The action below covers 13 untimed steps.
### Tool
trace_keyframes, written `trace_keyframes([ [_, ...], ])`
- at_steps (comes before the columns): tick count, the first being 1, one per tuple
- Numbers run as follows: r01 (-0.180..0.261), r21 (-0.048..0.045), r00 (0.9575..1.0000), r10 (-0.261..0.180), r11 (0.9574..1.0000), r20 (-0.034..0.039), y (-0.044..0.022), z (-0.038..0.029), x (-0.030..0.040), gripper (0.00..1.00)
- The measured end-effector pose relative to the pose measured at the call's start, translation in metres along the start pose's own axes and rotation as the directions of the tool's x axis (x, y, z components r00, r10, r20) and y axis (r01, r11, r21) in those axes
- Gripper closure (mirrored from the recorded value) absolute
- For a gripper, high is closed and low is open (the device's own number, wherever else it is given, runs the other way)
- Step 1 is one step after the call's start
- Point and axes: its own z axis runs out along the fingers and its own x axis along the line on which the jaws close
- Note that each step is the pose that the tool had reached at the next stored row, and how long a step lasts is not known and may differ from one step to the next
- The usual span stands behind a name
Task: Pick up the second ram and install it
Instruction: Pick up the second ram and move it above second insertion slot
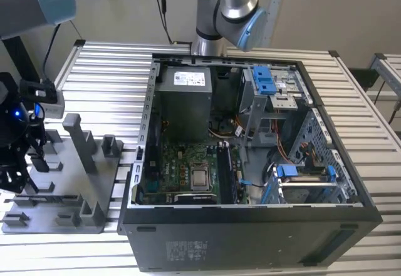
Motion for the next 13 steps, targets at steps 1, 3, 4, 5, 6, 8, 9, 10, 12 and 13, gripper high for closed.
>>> trace_keyframes([
  [1,0.000,-0.0001,1.0000,0.000,1.0000,-0.0001,0.0001,0.0011,0.0004,0.52],
  [3,0.000,0.0001,1.0000,0.000,1.0000,0.0000,0.0006,0.0036,0.0008,0.52],
  [4,0.000,0.0003,1.0000,0.000,1.0000,0.0000,0.0009,0.0050,0.0009,0.52],
  [5,0.000,0.0004,1.0000,0.000,1.0000,0.0000,0.0011,0.0064,0.0011,0.52],
  [6,0.000,0.0006,1.0000,0.000,1.0000,0.0001,0.0011,0.0079,0.0012,0.52],
  [8,0.000,0.0008,1.0000,0.000,1.0000,0.0000,0.0012,0.0105,0.0016,0.52],
  [9,0.000,0.0013,1.0000,0.000,1.0000,0.0000,0.0011,0.0119,0.0017,0.52],
  [10,0.000,0.0018,1.0000,0.000,1.0000,0.0001,0.0011,0.0133,0.0019,0.52],
  [12,0.000,0.0030,1.0000,0.000,1.0000,0.0000,0.0011,0.0159,0.0021,0.52],
  [13,0.000,0.0037,1.0000,0.000,1.0000,0.0001,0.0011,0.0171,0.0023,0.52],
])
